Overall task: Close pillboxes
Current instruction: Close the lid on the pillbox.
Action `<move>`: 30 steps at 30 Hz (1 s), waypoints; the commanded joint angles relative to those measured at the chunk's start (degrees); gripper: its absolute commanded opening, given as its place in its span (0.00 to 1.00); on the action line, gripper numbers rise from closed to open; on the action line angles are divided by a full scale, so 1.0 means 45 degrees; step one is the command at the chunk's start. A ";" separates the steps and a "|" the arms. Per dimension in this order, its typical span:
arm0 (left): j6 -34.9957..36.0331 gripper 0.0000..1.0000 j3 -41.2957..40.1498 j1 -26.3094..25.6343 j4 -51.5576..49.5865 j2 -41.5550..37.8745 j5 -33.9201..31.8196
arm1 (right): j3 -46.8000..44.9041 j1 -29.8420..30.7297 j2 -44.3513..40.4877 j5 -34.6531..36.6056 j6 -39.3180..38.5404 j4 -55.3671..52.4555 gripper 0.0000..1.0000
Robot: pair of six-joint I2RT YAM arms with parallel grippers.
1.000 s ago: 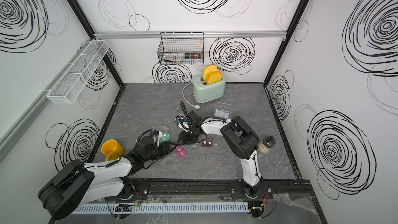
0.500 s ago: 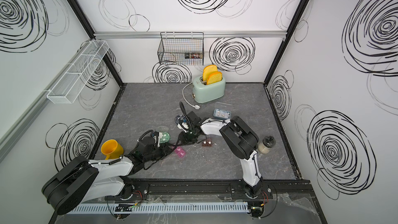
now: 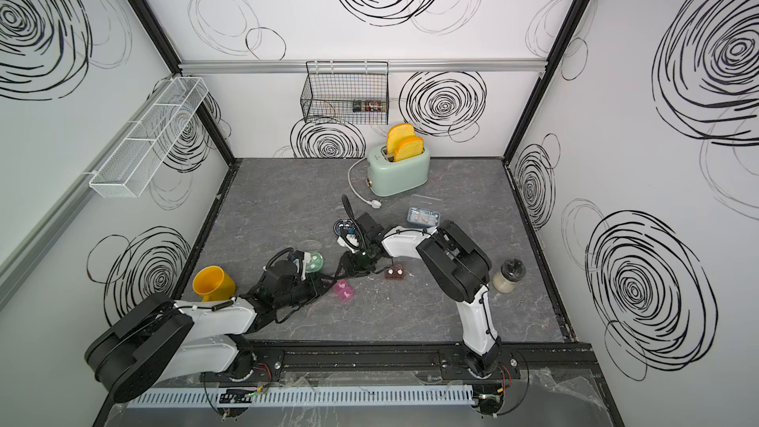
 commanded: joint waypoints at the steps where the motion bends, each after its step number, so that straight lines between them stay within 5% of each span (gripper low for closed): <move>1: 0.0005 0.36 -0.0143 -0.0079 0.0579 0.0176 -0.0310 | -0.0234 0.0156 0.0479 0.0297 -0.0035 -0.0211 0.43; 30: -0.0005 0.25 -0.0089 -0.0375 0.1141 0.1210 -0.0752 | -0.0366 0.0452 0.0969 0.0863 -0.0410 -0.0555 0.34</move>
